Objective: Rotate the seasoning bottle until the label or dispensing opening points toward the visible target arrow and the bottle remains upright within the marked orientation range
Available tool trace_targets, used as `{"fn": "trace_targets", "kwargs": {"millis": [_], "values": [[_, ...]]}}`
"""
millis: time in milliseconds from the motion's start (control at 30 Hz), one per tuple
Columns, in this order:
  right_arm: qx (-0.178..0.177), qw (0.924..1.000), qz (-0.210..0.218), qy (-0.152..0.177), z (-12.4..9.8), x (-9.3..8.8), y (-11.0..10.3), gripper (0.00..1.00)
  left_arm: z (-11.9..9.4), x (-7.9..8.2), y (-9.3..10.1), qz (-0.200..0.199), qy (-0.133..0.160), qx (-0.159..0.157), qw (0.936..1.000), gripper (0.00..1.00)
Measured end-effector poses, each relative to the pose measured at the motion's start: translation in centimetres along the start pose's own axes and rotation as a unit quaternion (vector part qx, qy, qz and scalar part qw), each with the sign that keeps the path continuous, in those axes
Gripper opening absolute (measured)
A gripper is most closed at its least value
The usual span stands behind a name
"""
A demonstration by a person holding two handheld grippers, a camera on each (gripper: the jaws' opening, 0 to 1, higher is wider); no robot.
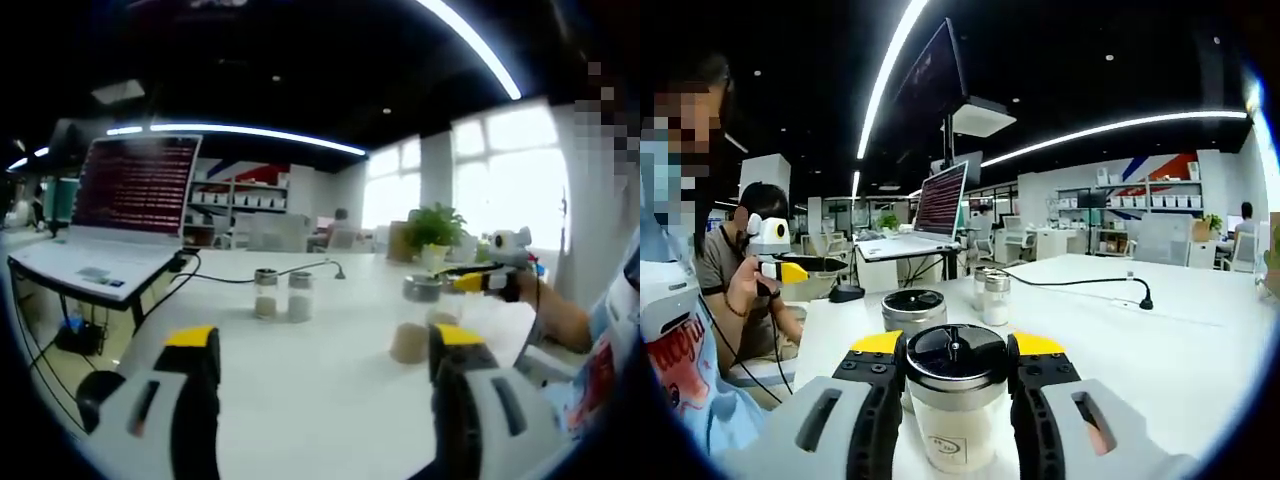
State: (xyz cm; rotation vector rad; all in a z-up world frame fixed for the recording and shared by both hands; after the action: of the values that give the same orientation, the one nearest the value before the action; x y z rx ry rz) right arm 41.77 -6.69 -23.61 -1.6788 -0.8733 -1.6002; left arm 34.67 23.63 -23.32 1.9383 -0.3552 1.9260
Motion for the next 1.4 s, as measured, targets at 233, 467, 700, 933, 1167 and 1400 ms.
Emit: {"fn": "trace_targets", "kwargs": {"millis": [233, 467, 700, 933, 1167, 1400], "values": [[-0.036, 0.9993, -0.004, 0.003, 0.13, -0.04, -0.1, 0.4, -0.12, 0.08, -0.27, -0.003, 0.001, 0.004, 1.0, 0.91], [-0.065, 0.9978, -0.009, 0.01, 0.09, -0.11, -0.02, 0.4, -0.08, 0.12, -0.04, -0.002, 0.002, 0.0, 1.0, 0.91], [-0.106, 0.9942, -0.014, 0.004, 0.08, -0.09, -0.24, 0.4, -0.22, 0.08, -0.11, -0.003, 0.002, 0.002, 1.0, 0.91], [-0.129, 0.9914, -0.015, 0.01, 0.11, -0.13, -0.2, 0.4, -0.15, 0.03, -0.11, -0.003, 0.001, 0.001, 1.0, 0.91], [-0.16, 0.9867, -0.015, 0.025, 0.37, -0.11, 0.05, 0.4, -0.02, 0.09, -0.1, -0.003, 0.001, 0.0, 1.0, 0.91], [-0.197, 0.9798, -0.017, 0.03, 0.5, -0.04, 0.15, 0.4, 0.11, 0.02, -0.25, -0.003, 0.0, 0.002, 1.0, 0.91]]}}
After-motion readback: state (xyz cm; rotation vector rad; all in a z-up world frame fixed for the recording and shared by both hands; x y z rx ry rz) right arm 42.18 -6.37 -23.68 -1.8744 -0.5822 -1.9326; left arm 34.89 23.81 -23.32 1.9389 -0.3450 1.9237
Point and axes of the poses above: the point that each gripper's makers call its tool centre point, and the gripper's own axes: z roughly forward along the fingers, y roughly to its right, x roughly out of its top, the point moved 4 cm from there along -z, roughly backward along the fingers, and after that the axes turned 3 degrees about y, right-handed, at the moved point
